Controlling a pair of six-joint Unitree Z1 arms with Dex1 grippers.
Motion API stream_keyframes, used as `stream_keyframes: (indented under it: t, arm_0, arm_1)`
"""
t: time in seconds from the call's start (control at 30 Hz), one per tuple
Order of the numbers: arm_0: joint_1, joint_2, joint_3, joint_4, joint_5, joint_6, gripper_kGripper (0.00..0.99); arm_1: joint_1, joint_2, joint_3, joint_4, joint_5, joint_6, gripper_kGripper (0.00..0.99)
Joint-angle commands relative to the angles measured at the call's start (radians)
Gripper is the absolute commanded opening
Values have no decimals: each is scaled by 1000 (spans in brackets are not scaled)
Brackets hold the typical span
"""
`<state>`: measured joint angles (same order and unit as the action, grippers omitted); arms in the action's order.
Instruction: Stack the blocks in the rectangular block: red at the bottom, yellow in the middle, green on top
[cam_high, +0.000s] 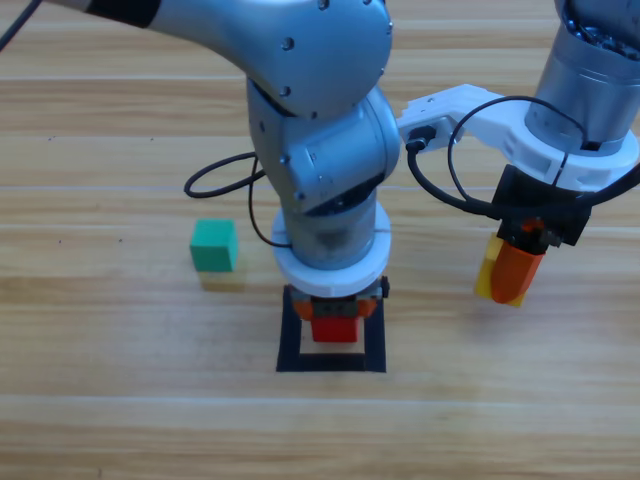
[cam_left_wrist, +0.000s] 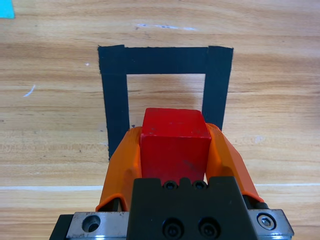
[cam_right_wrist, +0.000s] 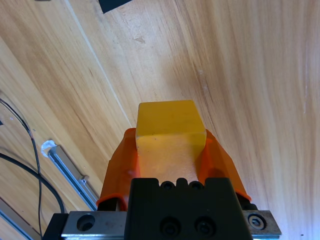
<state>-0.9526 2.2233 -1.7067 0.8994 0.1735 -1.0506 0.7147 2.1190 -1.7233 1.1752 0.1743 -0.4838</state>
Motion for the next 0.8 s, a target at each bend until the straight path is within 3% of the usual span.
stream_keyframes:
  t: [0.03, 0.8]
  arm_0:
    - [41, 50, 4, 16, -17, 21, 0]
    - [49, 87, -14, 21, -31, 8, 0]
  arm_1:
    - [26, 6, 24, -19, 13, -12, 14]
    - [26, 4, 27, -19, 13, -12, 14]
